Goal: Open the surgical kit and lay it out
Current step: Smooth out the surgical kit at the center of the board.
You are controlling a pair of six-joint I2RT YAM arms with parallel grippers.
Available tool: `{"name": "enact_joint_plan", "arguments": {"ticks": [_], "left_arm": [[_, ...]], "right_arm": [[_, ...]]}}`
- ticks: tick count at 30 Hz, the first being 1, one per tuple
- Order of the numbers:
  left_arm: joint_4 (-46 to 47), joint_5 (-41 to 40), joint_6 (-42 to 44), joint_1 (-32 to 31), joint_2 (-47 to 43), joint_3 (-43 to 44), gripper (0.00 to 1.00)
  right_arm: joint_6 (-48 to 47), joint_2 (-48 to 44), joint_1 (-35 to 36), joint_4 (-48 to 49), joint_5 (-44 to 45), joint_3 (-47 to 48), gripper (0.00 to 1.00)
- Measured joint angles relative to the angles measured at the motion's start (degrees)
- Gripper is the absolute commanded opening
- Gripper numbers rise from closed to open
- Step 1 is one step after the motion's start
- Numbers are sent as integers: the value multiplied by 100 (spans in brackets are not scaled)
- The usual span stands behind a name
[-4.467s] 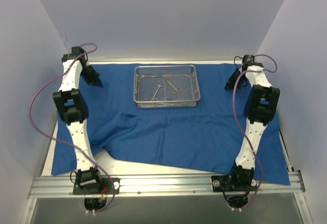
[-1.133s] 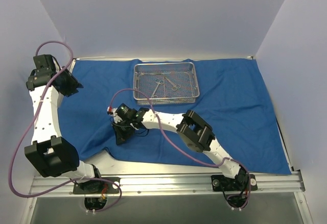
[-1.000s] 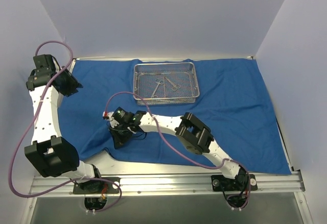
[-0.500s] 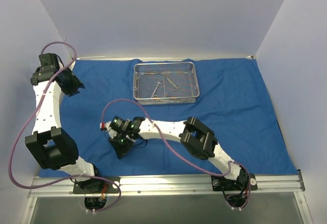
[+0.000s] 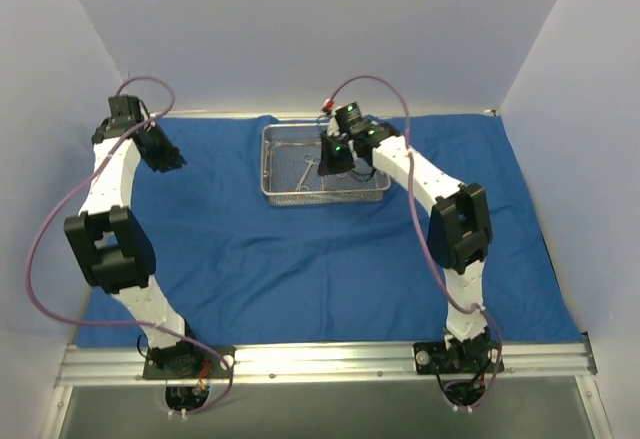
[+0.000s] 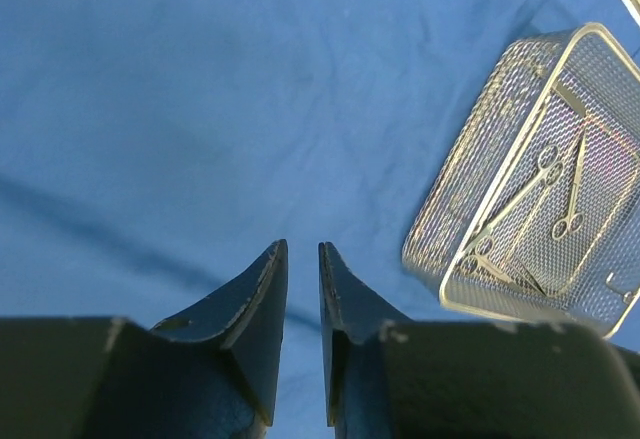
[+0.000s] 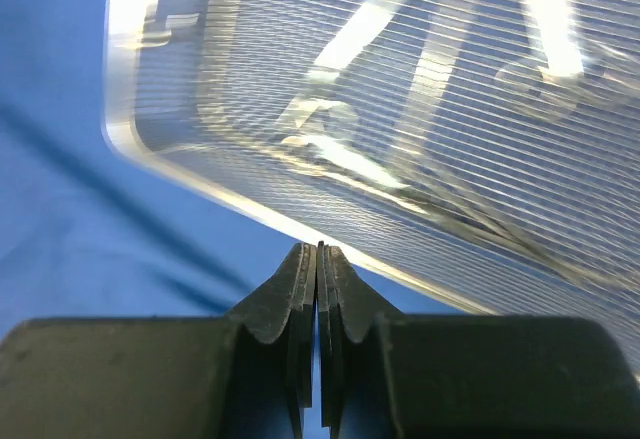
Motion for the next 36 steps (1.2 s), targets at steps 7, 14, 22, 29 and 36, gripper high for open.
{"name": "enact_joint_plan", "arguments": {"ticks": [7, 14, 22, 29, 36], "left_arm": [[107, 127, -140, -323, 1086, 997, 5], [-138, 116, -509, -719, 1303, 789, 2], [-675, 116, -568, -1003, 1644, 752, 2], [-1040, -387, -658, -1196, 1749, 372, 2], [-1742, -782, -835, -1412, 2238, 748, 2]], "right_arm": [[372, -317, -1093, -186, 463, -605, 0], [492, -879, -2186, -627, 1075, -748, 0], [420, -1174, -2763, -861, 1248, -1659, 0], [334, -1167, -2765, -868, 1193, -2218, 0], [341, -820, -2758, -590, 1185, -2273, 0]]}}
